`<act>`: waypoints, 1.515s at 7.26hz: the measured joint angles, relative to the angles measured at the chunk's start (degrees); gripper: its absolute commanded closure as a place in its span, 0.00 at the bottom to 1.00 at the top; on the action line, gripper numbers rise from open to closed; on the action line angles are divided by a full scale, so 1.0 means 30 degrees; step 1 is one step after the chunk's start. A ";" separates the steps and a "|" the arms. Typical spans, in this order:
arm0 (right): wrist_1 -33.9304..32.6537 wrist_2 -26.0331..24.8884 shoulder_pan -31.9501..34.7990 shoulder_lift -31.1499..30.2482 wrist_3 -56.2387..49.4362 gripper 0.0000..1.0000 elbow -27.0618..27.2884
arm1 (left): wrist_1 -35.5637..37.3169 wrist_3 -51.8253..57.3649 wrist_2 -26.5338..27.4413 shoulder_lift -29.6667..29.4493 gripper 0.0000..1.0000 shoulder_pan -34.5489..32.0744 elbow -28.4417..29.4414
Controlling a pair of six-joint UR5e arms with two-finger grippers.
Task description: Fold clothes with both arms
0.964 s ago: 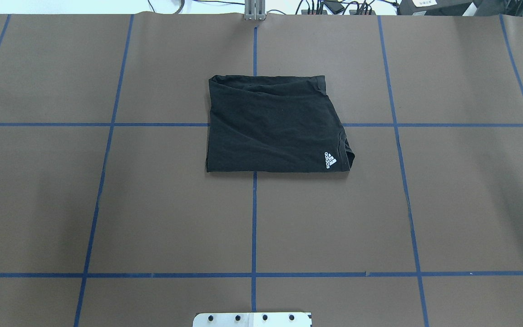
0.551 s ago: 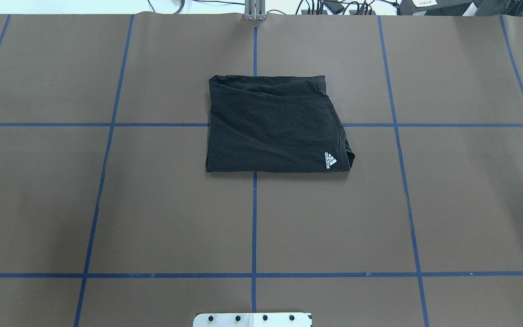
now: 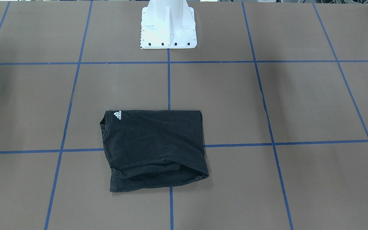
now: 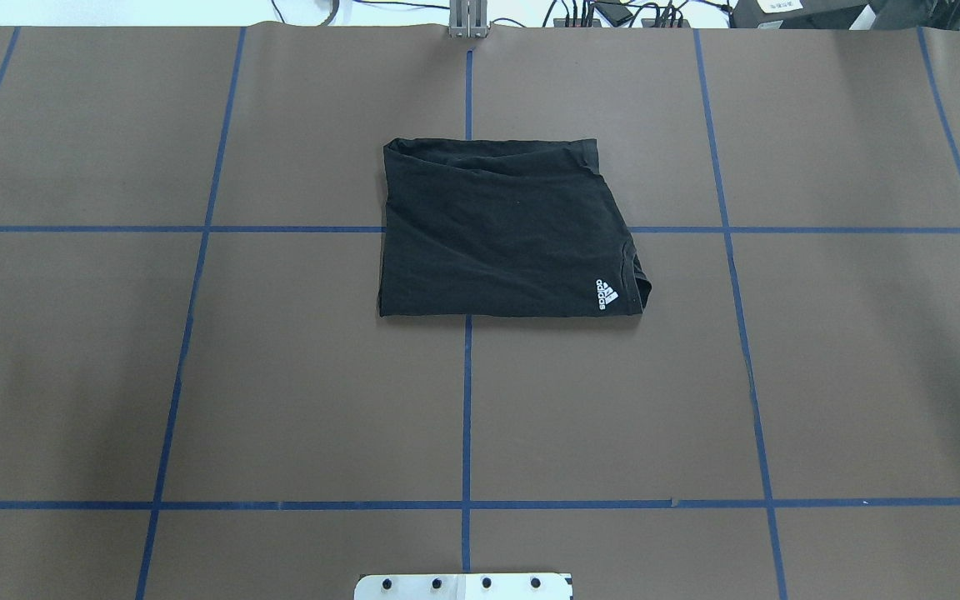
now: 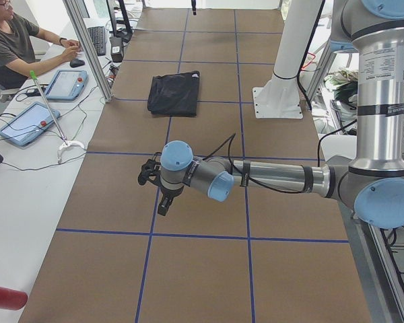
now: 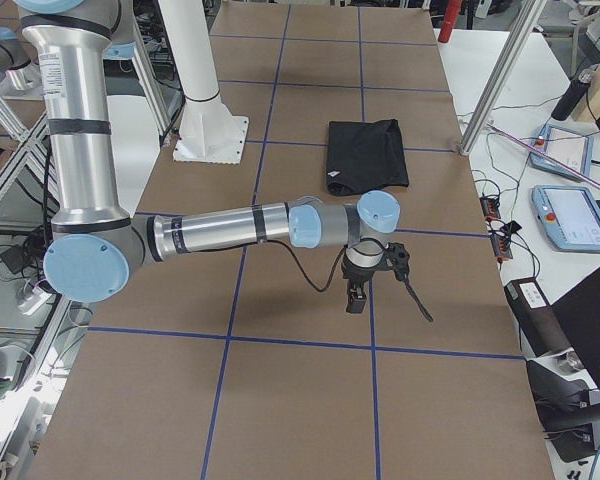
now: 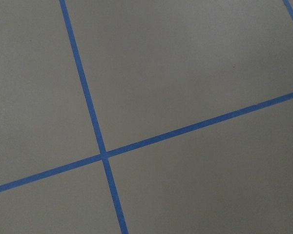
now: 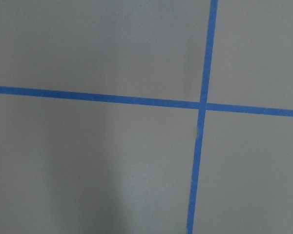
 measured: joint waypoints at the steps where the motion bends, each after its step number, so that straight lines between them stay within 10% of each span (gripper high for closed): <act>1: -0.1091 -0.0031 0.0244 0.0328 -0.0398 0.00 0.0206 | -0.0230 0.0096 -0.0072 0.0150 0.00 -0.0286 0.0199; 5: -0.3888 0.0267 0.0579 0.1096 -0.2095 0.00 0.0447 | 0.3121 0.0018 -0.0159 -0.0631 0.00 -0.1221 -0.0811; 11: -0.2154 0.0356 0.0534 -0.0332 -0.2067 0.00 0.0479 | 0.4308 0.3233 0.1342 -0.0335 0.00 -0.1769 -0.1720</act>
